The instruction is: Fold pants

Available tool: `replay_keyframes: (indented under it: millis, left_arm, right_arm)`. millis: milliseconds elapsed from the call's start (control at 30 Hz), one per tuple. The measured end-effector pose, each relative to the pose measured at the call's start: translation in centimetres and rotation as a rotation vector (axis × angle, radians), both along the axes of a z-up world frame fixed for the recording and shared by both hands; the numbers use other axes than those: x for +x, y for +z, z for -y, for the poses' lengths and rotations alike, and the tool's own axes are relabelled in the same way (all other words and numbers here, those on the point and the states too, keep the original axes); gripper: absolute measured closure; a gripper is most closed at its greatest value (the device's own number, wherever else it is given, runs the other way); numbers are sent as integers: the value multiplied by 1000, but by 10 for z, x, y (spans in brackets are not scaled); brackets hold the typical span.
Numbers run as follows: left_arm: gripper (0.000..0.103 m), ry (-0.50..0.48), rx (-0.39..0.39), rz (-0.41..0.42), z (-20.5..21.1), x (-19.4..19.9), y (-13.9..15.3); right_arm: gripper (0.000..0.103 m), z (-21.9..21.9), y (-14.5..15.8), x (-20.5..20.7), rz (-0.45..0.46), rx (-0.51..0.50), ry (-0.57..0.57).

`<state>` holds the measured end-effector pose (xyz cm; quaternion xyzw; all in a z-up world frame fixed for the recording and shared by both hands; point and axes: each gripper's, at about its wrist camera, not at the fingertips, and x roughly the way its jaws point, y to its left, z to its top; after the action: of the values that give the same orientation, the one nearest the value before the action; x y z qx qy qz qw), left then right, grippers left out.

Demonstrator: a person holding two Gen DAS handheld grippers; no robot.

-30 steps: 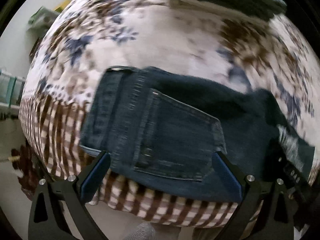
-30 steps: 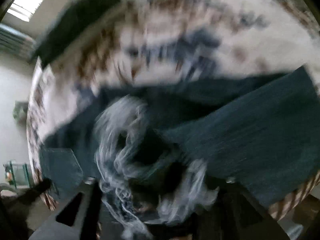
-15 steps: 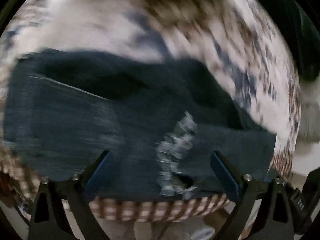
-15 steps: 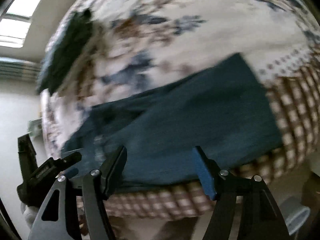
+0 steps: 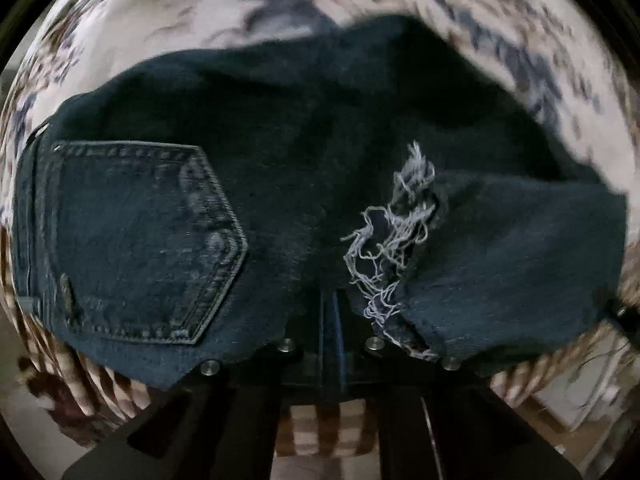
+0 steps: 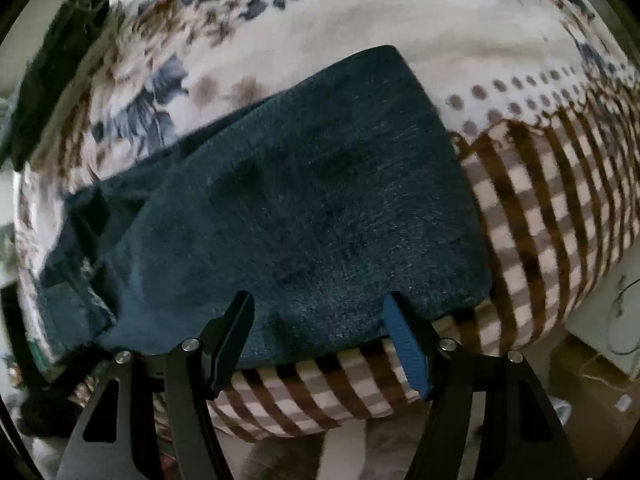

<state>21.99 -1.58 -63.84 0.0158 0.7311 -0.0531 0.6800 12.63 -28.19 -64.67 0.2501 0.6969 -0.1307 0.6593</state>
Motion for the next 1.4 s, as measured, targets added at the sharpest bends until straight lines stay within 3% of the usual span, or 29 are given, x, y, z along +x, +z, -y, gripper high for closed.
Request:
replay_keyframes:
  millis: [33,100,133,167,200,233,300,367,467,533,600,667,833,933,1000,1100,1167,1233,1300,1400]
  left_arm:
    - [90,29,-4,4,-4,1,6]
    - [73,89,-64,22,-14,2,22]
    - [68,112,-76,33,-18,2,28]
    - [57,131,-82,40,-22,2,32]
    - [46,152,-93,43,-27,2,34]
    - [41,173,-104,38,-33,1,35]
    - [34,204,-91,33,-44,0,31]
    - [28,222,-79,24,-56,-5,24]
    - [28,279,-122,36,-77,-11,26]
    - [28,365,-154,108,-100,-20,40]
    - [28,471,-191,164,-125,-32,50]
    - [28,635,-224,209,-159,-46,51]
    - [30,1026,-398,225,-226,-52,13]
    - [53,1166,-501,211,-246,-48,-13]
    - [62,1196,-539,211,-254,-51,-21]
    - [75,1128,-528,275,-252,-58,-4]
    - [75,1091,-545,313,-251,-64,8]
    - [70,1096,-559,306,-256,-65,1]
    - [54,1143,-592,270,-266,-69,-26]
    - [52,1152,-614,274,-266,-64,-41]
  right_arm:
    - [34,-3,3,4,15,8,10]
    - [37,-18,15,14,96,96,41]
    - [52,-29,20,19,134,142,72]
    - [73,-41,21,25,156,183,103]
    - [82,-53,18,30,164,223,130]
    - [87,-68,11,36,159,269,158]
    - [87,-92,-3,42,155,314,194]
    - [87,-117,-25,41,86,347,243]
    - [87,-136,-39,39,28,339,282]
    - [86,-132,-31,43,30,301,259]
    - [70,-126,-17,47,28,206,234]
    - [42,-119,2,49,51,106,203]
    - [40,-111,18,64,49,24,155]
    - [40,-120,7,74,2,11,150]
    - [40,-122,0,78,-17,12,150]
    - [40,-126,-6,83,-36,2,153]
    - [40,-124,-9,84,-48,-11,144]
    - [40,-127,-16,91,-57,-18,129]
    - [40,-125,-19,91,-63,-19,100]
    - [40,-112,-20,95,-68,-11,79]
